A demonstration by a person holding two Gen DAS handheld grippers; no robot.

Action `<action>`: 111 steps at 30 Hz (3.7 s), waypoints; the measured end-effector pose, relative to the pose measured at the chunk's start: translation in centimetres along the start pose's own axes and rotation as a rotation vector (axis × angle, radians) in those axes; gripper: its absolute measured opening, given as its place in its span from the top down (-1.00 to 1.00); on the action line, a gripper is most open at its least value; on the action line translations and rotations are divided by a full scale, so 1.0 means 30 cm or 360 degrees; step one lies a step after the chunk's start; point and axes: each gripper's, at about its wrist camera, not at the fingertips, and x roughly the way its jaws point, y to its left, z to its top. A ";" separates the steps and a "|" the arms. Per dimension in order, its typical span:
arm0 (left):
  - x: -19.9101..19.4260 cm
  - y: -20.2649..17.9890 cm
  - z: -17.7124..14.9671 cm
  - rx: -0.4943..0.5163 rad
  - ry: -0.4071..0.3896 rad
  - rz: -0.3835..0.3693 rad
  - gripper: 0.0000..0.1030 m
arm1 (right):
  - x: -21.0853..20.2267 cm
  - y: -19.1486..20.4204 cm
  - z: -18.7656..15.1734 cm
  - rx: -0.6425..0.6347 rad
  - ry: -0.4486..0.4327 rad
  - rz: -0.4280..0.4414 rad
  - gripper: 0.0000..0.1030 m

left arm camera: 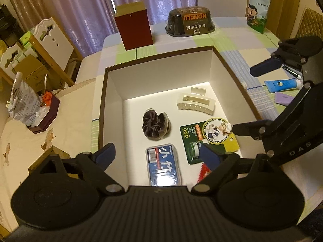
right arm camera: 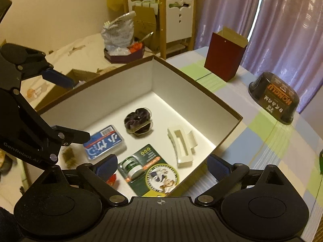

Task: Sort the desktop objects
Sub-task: 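Withdraw both open tools from the box toward the tubes on the table, then grasp the purple tube with the left tool while the right tool grasps the blue tube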

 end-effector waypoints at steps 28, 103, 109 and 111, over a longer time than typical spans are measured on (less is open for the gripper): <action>-0.303 -0.209 -0.135 -0.0124 -0.0155 0.0034 -0.90 | -0.328 0.017 -0.228 0.0119 -0.0156 0.0089 -0.90; 0.527 -1.054 0.257 -0.0339 0.0180 -0.0262 0.21 | -0.467 -0.992 -1.047 0.0983 0.0214 -0.0357 -0.90; 0.486 -0.980 0.167 -0.0264 0.0147 -0.0231 0.41 | -0.436 -0.988 -0.978 0.0824 0.0077 -0.0194 -0.89; 0.462 -0.951 0.126 -0.0276 0.0168 -0.0205 0.41 | -0.416 -0.969 -0.934 0.0687 0.0027 -0.0117 -0.89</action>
